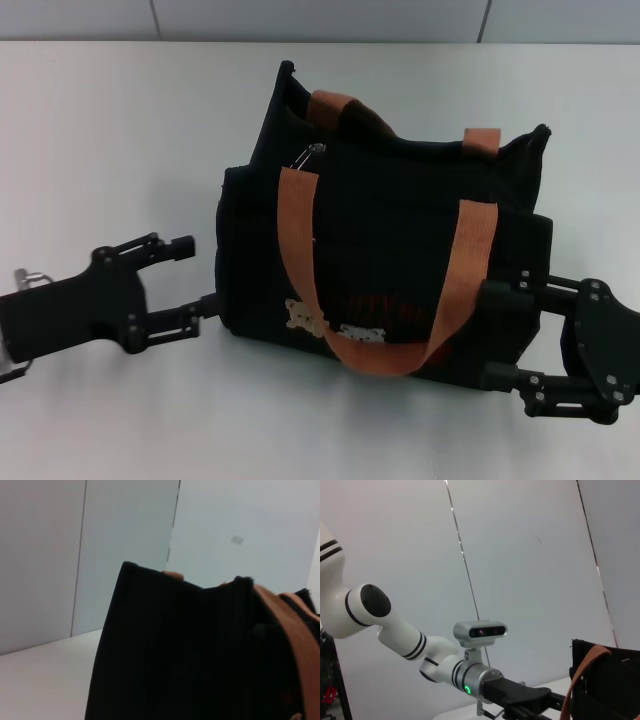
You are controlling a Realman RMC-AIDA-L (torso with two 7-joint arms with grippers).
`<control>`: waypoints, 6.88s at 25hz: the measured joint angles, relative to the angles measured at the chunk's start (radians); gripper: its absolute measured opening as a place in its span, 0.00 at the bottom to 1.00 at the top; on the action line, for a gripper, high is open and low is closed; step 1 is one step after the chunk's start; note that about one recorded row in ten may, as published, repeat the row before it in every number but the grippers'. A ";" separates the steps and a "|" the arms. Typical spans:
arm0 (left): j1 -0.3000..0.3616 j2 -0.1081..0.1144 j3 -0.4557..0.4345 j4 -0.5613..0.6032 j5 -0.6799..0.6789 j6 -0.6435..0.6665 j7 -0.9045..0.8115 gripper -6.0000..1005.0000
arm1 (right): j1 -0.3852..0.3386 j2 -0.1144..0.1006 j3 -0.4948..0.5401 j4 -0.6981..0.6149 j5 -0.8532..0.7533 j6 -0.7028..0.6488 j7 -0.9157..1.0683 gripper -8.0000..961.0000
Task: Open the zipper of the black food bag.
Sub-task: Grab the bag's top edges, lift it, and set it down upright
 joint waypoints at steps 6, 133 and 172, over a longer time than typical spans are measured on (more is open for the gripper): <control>-0.035 -0.034 0.000 -0.011 -0.006 -0.047 0.004 0.80 | -0.008 -0.002 0.001 0.001 0.000 -0.001 0.000 0.77; -0.108 -0.042 0.720 1.061 -0.165 -0.138 -0.348 0.07 | 0.144 0.029 0.151 0.430 0.348 0.344 -0.554 0.59; -0.111 -0.043 0.736 1.025 -0.169 -0.161 -0.354 0.07 | 0.278 0.029 0.195 0.560 0.335 0.541 -0.779 0.44</control>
